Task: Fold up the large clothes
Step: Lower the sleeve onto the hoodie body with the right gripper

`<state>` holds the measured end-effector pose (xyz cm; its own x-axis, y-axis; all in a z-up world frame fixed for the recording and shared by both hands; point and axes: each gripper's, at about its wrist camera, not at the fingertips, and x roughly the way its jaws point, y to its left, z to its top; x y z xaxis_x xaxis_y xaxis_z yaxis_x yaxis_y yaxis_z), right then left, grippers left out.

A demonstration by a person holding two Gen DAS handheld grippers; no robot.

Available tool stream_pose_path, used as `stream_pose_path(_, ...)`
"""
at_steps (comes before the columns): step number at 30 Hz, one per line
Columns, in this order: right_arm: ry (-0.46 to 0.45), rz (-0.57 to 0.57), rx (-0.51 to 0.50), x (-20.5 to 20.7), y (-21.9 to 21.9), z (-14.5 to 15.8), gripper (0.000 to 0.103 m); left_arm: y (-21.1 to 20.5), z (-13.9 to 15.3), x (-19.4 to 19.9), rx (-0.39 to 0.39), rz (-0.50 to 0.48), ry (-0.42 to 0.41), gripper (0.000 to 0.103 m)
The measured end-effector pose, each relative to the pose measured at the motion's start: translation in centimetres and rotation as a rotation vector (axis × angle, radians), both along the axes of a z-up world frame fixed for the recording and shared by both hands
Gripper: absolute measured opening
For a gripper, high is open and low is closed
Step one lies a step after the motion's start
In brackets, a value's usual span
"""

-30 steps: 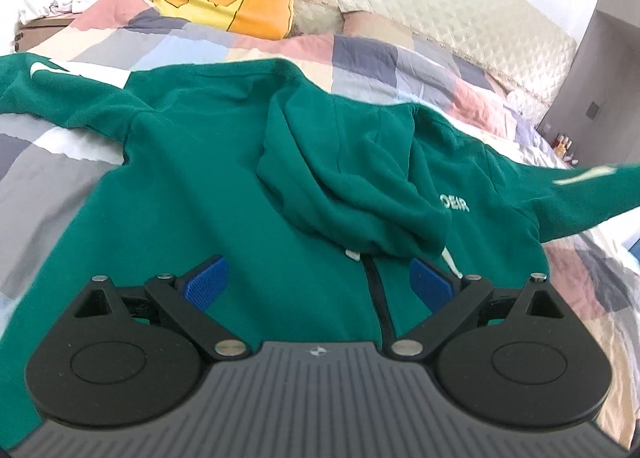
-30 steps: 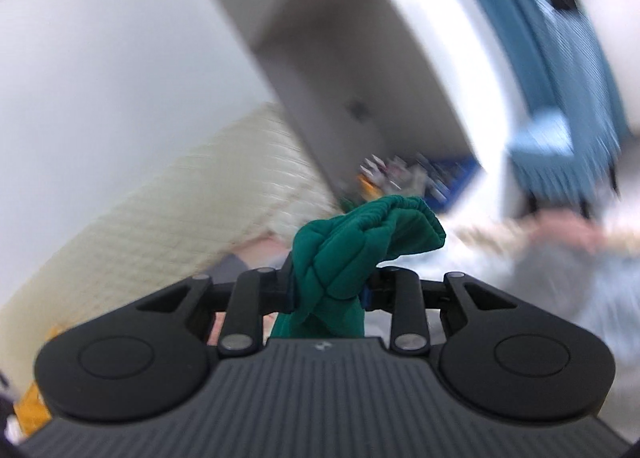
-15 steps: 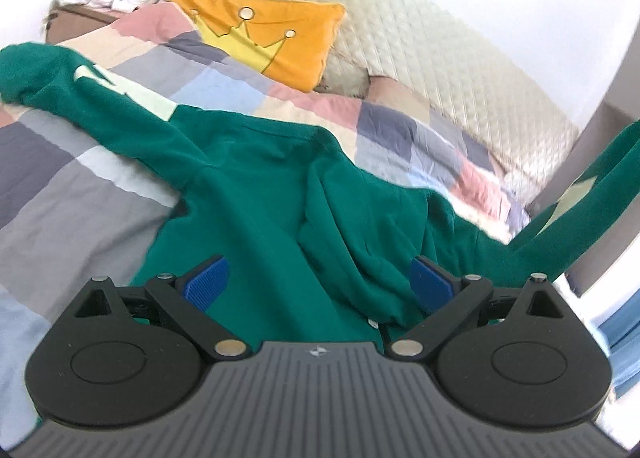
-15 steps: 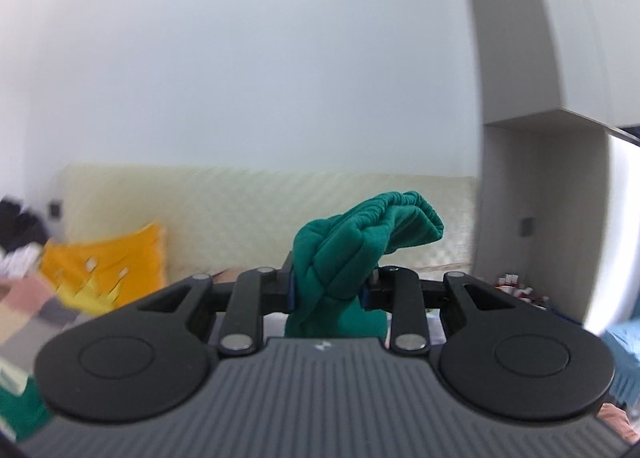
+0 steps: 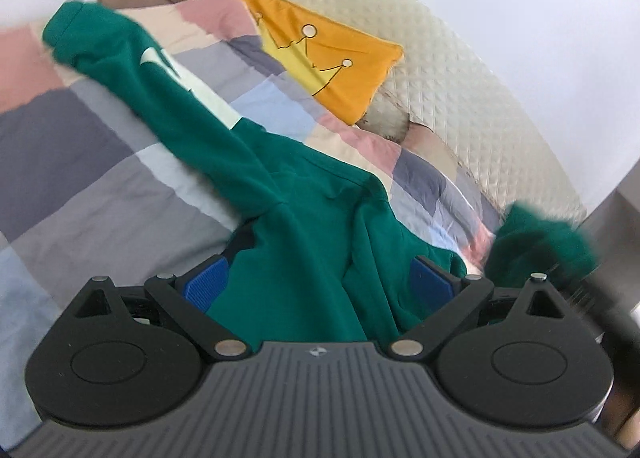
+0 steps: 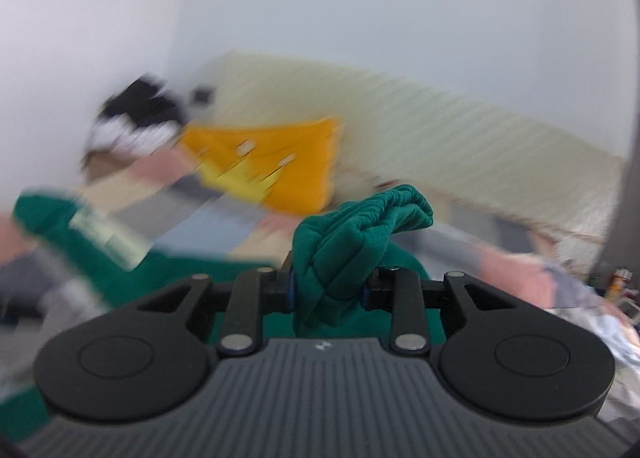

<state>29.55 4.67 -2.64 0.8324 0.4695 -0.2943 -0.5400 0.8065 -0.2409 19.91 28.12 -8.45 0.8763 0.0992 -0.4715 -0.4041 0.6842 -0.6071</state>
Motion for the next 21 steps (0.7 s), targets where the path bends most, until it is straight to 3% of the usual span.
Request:
stream_pose_path(7, 0.12, 0.162, -0.075, -4.3, 4.5, -8.4, 0.031, 1.1, -1.1, -0.4, 0.0, 0.024, -0.019, 0.099)
stream_pose_path(14, 0.191, 0.177, -0.056, -5.2, 3.3, -10.9, 0.032, 0.8, -2.7, 1.6, -0.069, -0.03, -0.039, 0.099)
stream_pose_path(16, 0.256, 0.175, -0.001, -4.5, 2.7, -11.0, 0.035, 0.2, -3.0, 2.3, -0.075, -0.049, -0.046, 0.099)
stream_pose_path(19, 0.37, 0.194, 0.077, -4.2, 1.1, -10.9, 0.053, -0.7, -3.2, 3.1, -0.08, -0.085, -0.056, 0.097)
stream_pose_path(21, 0.423, 0.224, 0.126, -4.4, -0.1, -10.6, 0.059, -1.5, -3.0, 3.3, -0.049, -0.076, -0.072, 0.095)
